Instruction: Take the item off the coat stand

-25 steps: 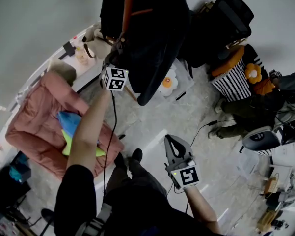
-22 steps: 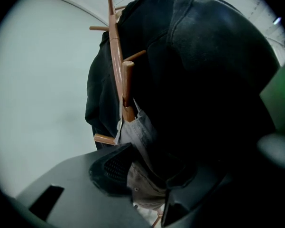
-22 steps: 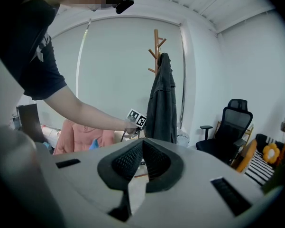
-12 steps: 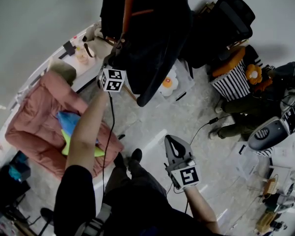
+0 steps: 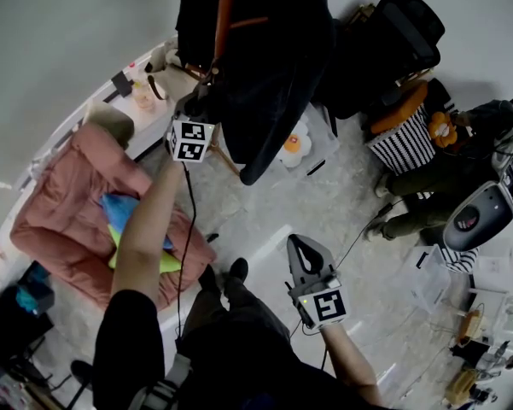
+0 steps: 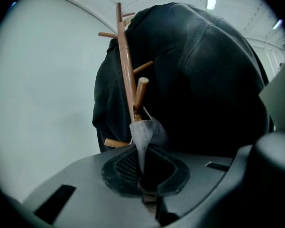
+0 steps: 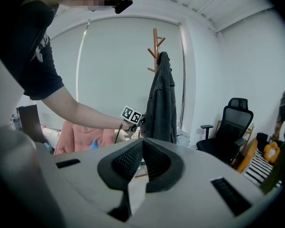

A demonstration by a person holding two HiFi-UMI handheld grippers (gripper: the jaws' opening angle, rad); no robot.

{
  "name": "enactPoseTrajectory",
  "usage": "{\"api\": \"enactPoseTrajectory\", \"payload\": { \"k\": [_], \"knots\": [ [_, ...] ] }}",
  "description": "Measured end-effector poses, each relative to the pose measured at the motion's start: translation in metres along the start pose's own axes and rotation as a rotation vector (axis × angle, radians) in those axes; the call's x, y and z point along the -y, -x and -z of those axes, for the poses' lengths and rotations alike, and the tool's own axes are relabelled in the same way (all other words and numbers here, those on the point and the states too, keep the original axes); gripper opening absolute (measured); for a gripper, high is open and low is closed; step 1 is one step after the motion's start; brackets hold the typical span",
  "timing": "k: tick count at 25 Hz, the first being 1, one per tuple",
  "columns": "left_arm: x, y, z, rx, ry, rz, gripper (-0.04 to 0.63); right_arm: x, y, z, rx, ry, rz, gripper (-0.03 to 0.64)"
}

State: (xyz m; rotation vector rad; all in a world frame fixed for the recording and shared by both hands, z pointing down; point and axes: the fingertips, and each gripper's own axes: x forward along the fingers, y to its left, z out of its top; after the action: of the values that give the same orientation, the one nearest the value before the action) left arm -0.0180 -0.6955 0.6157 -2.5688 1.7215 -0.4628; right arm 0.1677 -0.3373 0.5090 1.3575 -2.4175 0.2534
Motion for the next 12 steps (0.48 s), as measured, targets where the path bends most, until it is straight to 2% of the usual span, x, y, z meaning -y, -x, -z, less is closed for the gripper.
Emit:
{"api": "enactPoseTrajectory", "payload": {
  "k": [12],
  "knots": [
    [-0.010, 0.022, -0.013, 0.046, 0.021, 0.008, 0.026, -0.005, -0.001, -0.003, 0.002, 0.003, 0.003, 0.020]
  ]
}}
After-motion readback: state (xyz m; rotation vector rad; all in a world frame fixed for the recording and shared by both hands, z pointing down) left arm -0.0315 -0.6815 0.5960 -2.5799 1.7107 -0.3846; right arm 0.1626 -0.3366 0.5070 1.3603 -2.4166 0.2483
